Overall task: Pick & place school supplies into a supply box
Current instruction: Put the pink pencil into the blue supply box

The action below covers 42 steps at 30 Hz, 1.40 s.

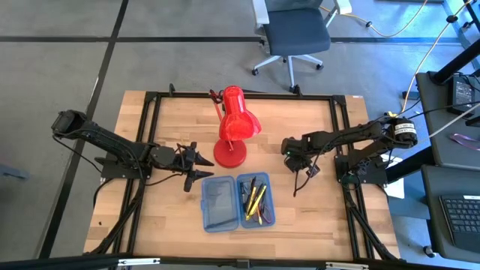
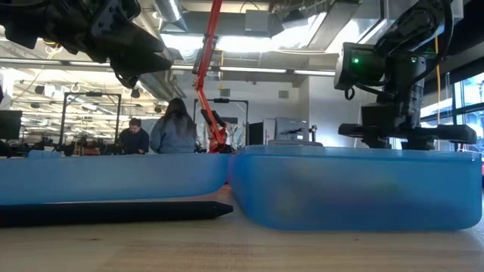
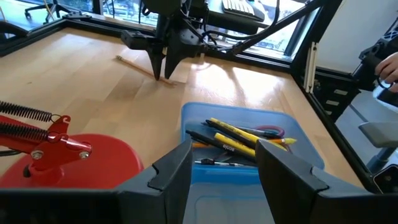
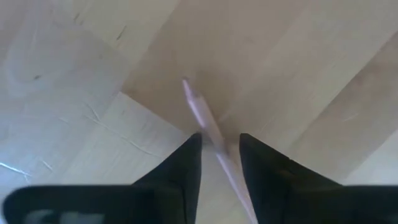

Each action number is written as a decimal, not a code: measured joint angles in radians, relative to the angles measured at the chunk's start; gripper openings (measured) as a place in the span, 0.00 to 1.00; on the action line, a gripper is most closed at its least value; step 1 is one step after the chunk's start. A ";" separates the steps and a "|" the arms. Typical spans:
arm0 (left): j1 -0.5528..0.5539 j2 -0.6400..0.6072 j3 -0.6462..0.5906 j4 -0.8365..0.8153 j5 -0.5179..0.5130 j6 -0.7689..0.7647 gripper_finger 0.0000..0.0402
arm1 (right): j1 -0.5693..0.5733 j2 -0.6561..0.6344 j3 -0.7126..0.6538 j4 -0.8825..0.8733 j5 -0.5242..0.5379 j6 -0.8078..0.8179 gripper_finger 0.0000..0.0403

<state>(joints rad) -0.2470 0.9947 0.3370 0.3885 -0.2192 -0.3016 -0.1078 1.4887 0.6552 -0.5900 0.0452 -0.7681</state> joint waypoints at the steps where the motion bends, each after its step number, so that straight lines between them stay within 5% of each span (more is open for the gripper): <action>1: 0.000 0.000 0.000 -0.001 0.000 0.000 0.42 | 0.000 0.001 0.002 -0.001 -0.001 0.000 0.26; 9: 0.000 0.000 0.000 -0.005 0.000 0.009 0.42 | -0.002 0.004 0.002 0.029 -0.060 0.000 0.06; 13: 0.000 0.000 0.000 -0.005 0.000 0.042 0.42 | -0.003 0.007 0.005 0.185 -0.087 0.048 0.02; 25: 0.000 0.000 0.000 -0.005 0.000 0.043 0.42 | -0.132 0.070 0.002 0.533 -0.103 0.449 0.01; 37: 0.000 0.000 0.000 -0.009 0.000 0.043 0.42 | -0.157 0.122 0.002 0.599 -0.090 0.499 0.02; 42: 0.000 0.000 0.000 -0.033 0.000 0.043 0.42 | -0.157 0.111 0.002 0.617 0.044 0.482 0.02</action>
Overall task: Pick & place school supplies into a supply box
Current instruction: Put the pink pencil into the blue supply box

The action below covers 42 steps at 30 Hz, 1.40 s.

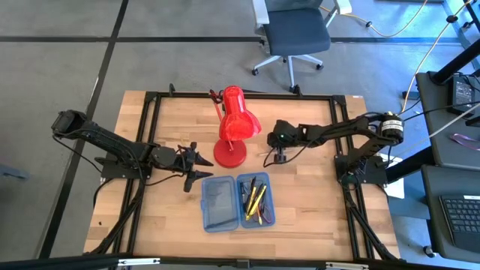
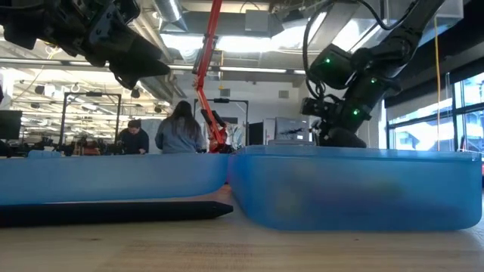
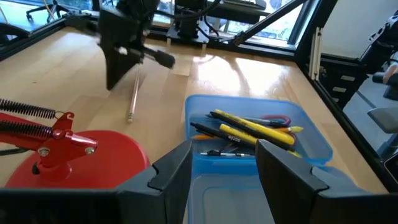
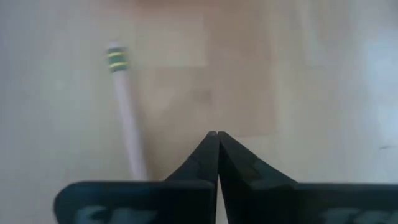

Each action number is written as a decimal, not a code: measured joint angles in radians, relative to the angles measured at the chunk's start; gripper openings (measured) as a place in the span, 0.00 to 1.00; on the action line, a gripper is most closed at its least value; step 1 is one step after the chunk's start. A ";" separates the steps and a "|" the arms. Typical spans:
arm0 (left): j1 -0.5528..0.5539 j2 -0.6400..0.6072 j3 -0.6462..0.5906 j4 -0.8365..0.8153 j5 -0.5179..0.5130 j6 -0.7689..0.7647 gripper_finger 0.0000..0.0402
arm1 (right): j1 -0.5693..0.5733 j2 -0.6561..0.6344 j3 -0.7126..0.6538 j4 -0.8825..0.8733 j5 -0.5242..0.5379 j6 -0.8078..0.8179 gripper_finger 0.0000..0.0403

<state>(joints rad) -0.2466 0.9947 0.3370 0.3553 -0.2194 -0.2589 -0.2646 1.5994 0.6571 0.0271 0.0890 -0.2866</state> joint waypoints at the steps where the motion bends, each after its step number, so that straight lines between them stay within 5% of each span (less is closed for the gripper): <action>1: 0.000 0.000 0.000 -0.003 0.000 0.000 0.42 | 0.000 -0.007 0.000 0.003 0.007 -0.008 0.02; 8: 0.000 0.000 0.000 -0.002 0.000 -0.019 0.42 | 0.002 -0.104 0.000 -0.022 0.018 -0.068 0.02; 14: 0.000 0.000 0.000 -0.002 0.000 -0.019 0.42 | -0.022 -0.228 -0.056 -0.020 -0.309 -0.157 0.03; 23: 0.000 0.000 0.000 -0.002 -0.012 -0.017 0.42 | -0.043 -0.302 -0.125 -0.020 -0.374 0.023 0.03; 34: 0.000 0.000 0.000 -0.001 -0.032 -0.018 0.42 | -0.032 -0.297 -0.126 0.025 0.034 0.018 0.09; 42: 0.000 0.000 0.000 -0.001 -0.044 -0.016 0.42 | -0.033 -0.297 -0.126 0.024 -0.052 0.022 0.11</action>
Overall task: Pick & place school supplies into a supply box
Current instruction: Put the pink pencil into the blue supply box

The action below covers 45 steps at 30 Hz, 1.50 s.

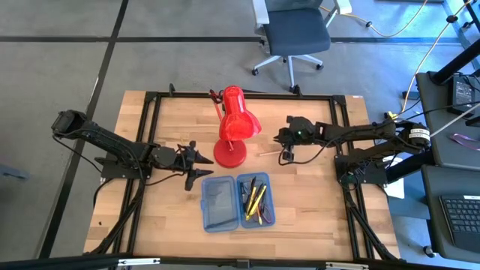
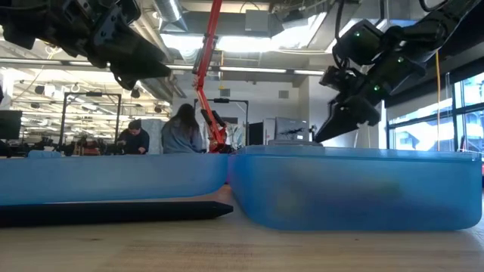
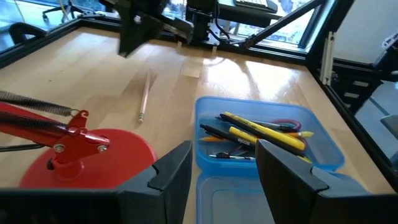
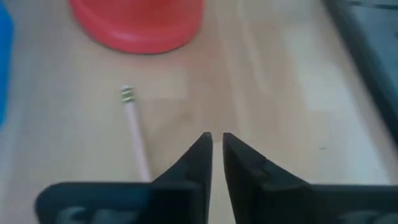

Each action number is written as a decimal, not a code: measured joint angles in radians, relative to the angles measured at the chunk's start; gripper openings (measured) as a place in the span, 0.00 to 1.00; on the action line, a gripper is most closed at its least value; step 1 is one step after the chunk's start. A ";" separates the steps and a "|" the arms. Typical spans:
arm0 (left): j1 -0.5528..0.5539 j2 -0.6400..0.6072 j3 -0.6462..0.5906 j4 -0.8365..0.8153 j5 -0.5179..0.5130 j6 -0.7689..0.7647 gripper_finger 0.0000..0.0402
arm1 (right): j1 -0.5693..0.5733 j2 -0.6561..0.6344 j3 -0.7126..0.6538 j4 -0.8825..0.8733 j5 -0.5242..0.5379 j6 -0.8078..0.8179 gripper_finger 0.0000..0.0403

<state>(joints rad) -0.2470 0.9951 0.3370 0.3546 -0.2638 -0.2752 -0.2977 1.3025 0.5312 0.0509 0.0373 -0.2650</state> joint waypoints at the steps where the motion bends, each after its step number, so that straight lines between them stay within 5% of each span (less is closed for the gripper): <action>1: 0.000 0.000 0.000 0.000 -0.005 0.000 0.42 | -0.001 0.000 0.000 -0.009 -0.024 0.006 0.13; 10: 0.000 0.000 0.000 0.000 -0.008 0.000 0.42 | -0.002 0.000 -0.001 -0.066 -0.073 -0.014 0.43; 15: 0.000 0.000 0.000 0.000 -0.008 0.000 0.42 | -0.029 -0.001 -0.112 0.120 -0.199 -0.042 0.52; 23: 0.000 0.000 0.000 0.000 -0.008 0.034 0.42 | -0.140 -0.006 -0.271 0.317 -0.410 -0.088 0.52; 35: 0.000 0.000 0.000 0.000 -0.008 0.053 0.42 | -0.285 -0.005 -0.376 0.387 -0.534 -0.172 0.52; 45: 0.000 0.000 0.000 0.000 -0.008 0.052 0.42 | -0.292 0.023 -0.394 0.420 -0.530 -0.193 0.52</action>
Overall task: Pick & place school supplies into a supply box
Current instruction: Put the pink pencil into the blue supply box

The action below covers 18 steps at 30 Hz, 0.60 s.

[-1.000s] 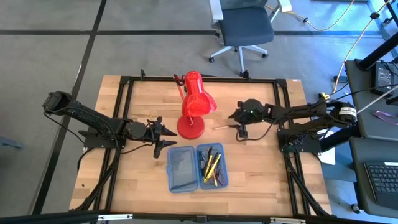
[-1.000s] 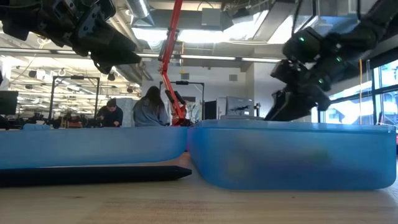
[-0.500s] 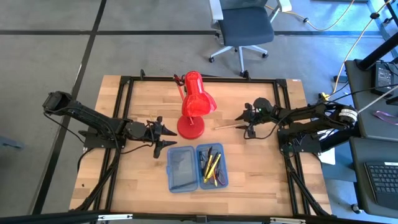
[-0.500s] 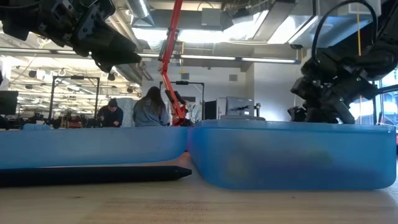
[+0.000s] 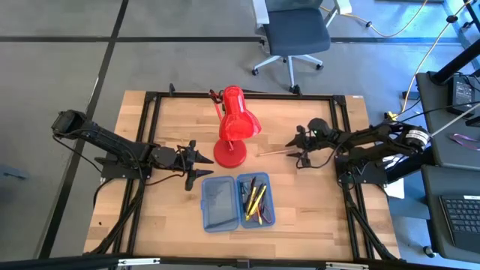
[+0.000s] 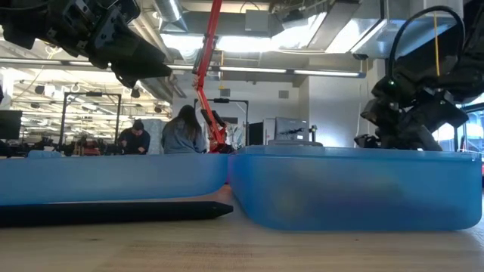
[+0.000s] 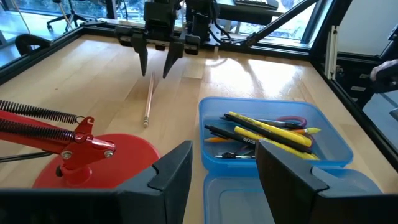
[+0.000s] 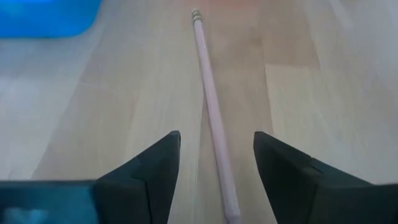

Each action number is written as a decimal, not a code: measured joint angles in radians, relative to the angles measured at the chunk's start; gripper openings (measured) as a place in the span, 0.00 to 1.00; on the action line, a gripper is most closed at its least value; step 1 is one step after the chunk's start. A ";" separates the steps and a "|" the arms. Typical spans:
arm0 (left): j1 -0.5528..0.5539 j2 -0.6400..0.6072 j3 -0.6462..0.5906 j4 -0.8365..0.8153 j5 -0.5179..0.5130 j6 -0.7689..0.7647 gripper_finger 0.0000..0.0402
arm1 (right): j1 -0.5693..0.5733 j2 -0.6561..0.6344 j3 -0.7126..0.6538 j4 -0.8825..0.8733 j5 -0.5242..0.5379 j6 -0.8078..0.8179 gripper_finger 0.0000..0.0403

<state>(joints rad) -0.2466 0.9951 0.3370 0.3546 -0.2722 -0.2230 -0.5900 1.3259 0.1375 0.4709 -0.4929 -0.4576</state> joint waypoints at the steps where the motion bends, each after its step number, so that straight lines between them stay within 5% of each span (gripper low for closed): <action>1: 0.000 0.000 0.000 0.000 0.000 0.000 0.42 | 0.000 0.012 0.000 0.004 0.001 -0.008 0.52; 18: 0.000 0.000 0.000 0.000 0.000 -0.001 0.42 | 0.003 0.262 0.004 0.242 -0.003 0.024 0.52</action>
<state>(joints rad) -0.2466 0.9951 0.3370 0.3546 -0.2719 -0.2244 -0.5867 1.5878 0.1413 0.7133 -0.4963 -0.4333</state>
